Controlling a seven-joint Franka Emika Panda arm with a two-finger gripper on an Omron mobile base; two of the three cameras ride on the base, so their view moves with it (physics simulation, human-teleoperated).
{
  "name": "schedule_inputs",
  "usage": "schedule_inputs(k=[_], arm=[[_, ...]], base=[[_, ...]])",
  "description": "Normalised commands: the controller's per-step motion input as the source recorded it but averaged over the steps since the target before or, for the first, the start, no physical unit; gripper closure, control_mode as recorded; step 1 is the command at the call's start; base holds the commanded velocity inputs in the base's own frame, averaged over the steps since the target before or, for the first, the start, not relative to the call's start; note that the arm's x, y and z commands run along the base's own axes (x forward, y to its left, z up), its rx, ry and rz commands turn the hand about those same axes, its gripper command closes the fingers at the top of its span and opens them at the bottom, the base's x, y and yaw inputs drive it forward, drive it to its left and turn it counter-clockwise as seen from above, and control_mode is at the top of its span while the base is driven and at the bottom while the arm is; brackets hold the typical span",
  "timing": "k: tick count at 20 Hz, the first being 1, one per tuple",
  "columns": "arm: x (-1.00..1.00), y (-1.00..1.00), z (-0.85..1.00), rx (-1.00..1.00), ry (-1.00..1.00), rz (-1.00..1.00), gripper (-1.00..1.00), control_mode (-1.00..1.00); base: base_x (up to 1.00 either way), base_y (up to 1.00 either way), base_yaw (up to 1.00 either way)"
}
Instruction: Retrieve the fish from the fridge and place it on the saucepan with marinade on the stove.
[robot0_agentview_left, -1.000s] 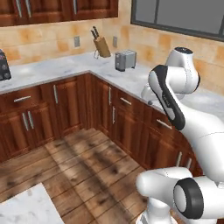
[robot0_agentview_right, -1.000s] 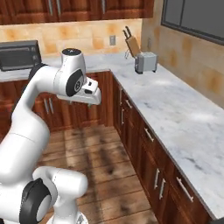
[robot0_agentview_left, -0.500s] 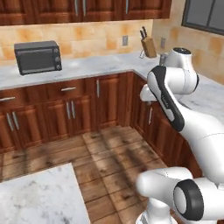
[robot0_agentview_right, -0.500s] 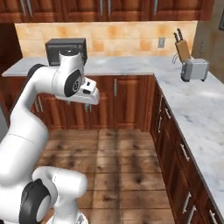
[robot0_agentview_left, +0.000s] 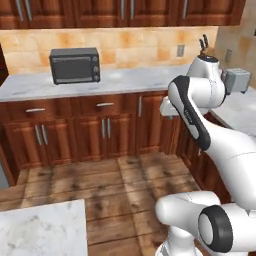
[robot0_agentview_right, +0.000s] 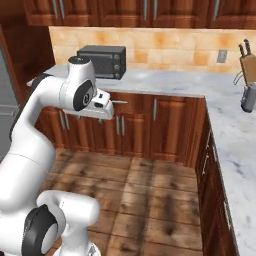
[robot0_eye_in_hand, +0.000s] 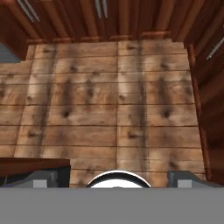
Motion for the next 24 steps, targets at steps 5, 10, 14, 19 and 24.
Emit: schedule_inputs(k=[5,10,14,19,24], arm=[[0.00,0.00,0.00,0.00,0.00,0.00,-1.00,1.00],[0.00,0.00,0.00,0.00,0.00,0.00,-1.00,1.00],[0.00,0.00,0.00,0.00,0.00,0.00,-1.00,1.00],[0.00,0.00,0.00,0.00,0.00,0.00,-1.00,1.00],[0.00,0.00,0.00,0.00,0.00,0.00,-1.00,1.00]], base=[[0.65,-0.25,0.40],[0.70,-0.26,0.41],[0.70,-0.28,0.39],[0.60,-0.17,0.42],[0.37,0.00,0.50]])
